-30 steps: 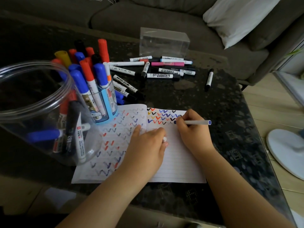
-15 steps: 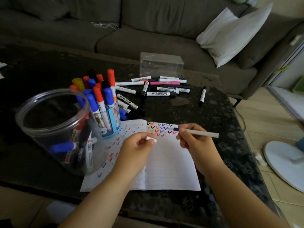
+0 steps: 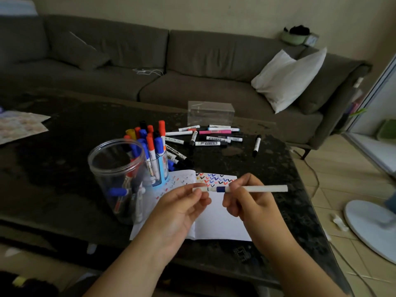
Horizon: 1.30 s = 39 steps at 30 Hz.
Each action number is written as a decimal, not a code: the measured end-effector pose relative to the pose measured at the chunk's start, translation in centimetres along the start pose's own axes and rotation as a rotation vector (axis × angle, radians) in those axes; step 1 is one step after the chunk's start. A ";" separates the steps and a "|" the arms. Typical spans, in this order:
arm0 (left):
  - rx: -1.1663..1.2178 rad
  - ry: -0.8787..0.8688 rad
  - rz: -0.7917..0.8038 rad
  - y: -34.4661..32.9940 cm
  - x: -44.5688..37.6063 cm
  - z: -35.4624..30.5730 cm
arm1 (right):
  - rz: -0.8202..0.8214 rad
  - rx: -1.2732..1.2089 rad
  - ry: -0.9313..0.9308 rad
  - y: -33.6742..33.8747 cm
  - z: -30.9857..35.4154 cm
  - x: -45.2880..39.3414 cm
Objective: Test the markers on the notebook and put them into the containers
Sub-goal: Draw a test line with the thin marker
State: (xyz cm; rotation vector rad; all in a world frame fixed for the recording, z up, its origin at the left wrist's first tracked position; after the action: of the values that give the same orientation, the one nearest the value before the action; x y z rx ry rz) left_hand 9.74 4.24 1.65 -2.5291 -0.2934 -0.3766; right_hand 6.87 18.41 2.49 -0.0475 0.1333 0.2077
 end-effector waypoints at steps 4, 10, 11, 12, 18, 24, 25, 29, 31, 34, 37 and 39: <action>-0.068 -0.036 0.025 0.3 1.8 -0.5 | 0.008 0.003 0.009 -0.3 1.2 1.2; -0.792 -0.287 0.058 1.1 4.1 -1.2 | 0.067 0.008 0.022 -0.8 2.5 2.6; -0.856 -0.335 0.082 1.2 4.4 -1.4 | 0.069 -0.001 0.021 -1.0 2.6 2.8; -0.890 -0.375 0.098 1.2 4.7 -1.6 | 0.067 -0.015 0.016 -1.2 2.7 2.9; -0.983 -0.442 0.051 2.1 5.1 -2.2 | 0.053 -0.079 -0.056 -3.1 2.1 3.5; -1.117 -0.448 -0.111 3.6 4.2 -4.1 | 0.113 0.171 -0.404 -4.2 1.4 2.3; -1.146 -0.469 -0.142 4.1 4.1 -4.8 | 0.098 0.331 -0.378 -4.1 1.3 2.0; -1.275 -0.513 -0.176 5.6 4.8 -6.5 | 0.101 0.911 0.181 -5.2 2.7 1.4; -1.322 -0.531 -0.171 5.9 5.1 -6.9 | 0.280 1.029 0.349 -7.2 2.5 0.8; -1.338 -0.584 -0.205 6.6 5.5 -7.4 | 0.405 1.117 0.457 -9.5 2.7 -0.1; -1.298 -0.651 -0.308 7.9 5.7 -8.3 | 0.390 1.111 0.490 -10.6 3.0 -1.6; -1.234 -0.646 -0.319 8.4 5.4 -8.5 | 0.410 1.041 0.500 -11.6 3.2 -2.0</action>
State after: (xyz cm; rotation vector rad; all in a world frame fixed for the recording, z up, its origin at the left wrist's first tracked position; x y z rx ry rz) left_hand 15.50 -6.64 6.06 -3.7828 -0.9465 0.2971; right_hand 7.80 6.82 6.34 0.9777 0.7381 0.5121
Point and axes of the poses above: each hand's wrist, its own x-axis away from the middle knuckle, its own y-axis out of the back of the hand, z = x × y, the point moved 2 cm from there along -x, towards the middle knuckle, and after that the axes turned 2 degrees about y, right-handed, at the moved point
